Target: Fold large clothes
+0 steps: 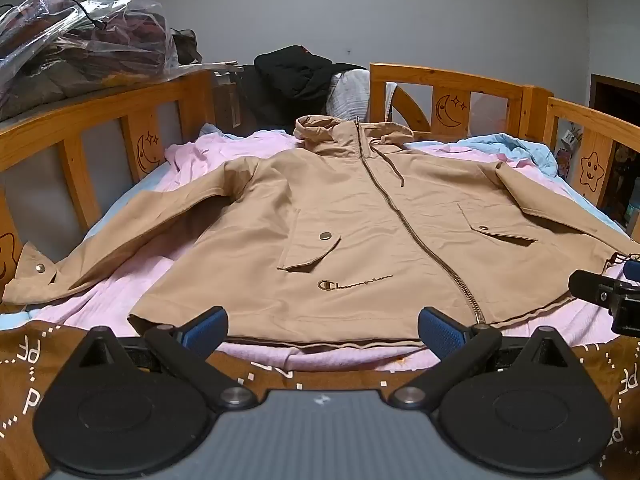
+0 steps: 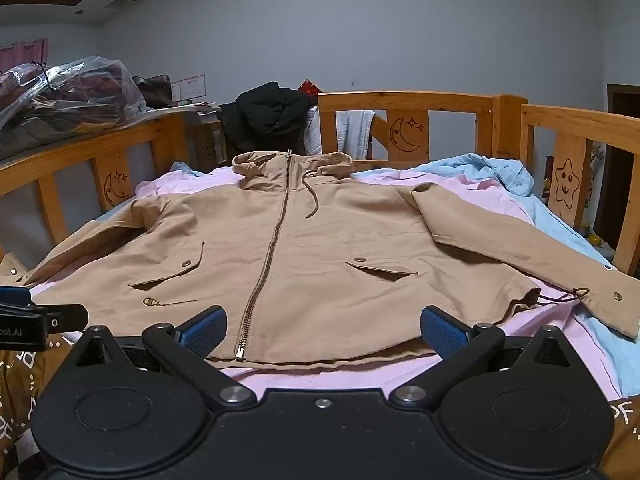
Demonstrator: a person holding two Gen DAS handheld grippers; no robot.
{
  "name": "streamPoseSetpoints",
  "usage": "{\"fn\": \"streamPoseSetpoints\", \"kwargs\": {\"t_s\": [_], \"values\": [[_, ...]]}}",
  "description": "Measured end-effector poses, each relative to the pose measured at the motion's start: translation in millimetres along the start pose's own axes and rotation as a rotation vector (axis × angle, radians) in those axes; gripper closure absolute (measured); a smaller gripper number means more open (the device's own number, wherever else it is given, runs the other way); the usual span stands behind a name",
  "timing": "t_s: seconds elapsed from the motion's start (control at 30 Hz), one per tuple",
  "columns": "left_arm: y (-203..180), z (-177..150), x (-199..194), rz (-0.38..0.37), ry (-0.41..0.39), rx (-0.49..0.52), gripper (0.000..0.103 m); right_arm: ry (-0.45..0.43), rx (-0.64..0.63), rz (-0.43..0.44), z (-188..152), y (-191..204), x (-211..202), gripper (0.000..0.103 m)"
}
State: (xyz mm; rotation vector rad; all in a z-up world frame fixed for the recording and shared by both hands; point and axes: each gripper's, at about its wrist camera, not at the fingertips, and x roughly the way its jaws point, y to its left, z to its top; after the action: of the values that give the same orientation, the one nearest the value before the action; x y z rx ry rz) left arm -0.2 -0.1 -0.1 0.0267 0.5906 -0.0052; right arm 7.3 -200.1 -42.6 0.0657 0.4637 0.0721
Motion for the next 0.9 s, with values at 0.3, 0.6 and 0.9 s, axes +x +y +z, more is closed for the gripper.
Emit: {"fn": "streamPoseSetpoints", "kwargs": {"t_s": [0.3,0.6,0.9], "values": [[-0.4,-0.2,-2.4,0.0,0.005,-0.003,0.0,0.001,0.0,0.001,0.3,-0.1,0.0,0.0],[-0.3,-0.1,0.1,0.0,0.01,-0.001,0.0,0.002,0.0,0.0,0.4,-0.6,0.3,0.0],[0.5,0.2,1.6,0.0,0.012,-0.002,0.0,0.004,0.001,0.001,0.3,-1.2,0.5,0.0]]}}
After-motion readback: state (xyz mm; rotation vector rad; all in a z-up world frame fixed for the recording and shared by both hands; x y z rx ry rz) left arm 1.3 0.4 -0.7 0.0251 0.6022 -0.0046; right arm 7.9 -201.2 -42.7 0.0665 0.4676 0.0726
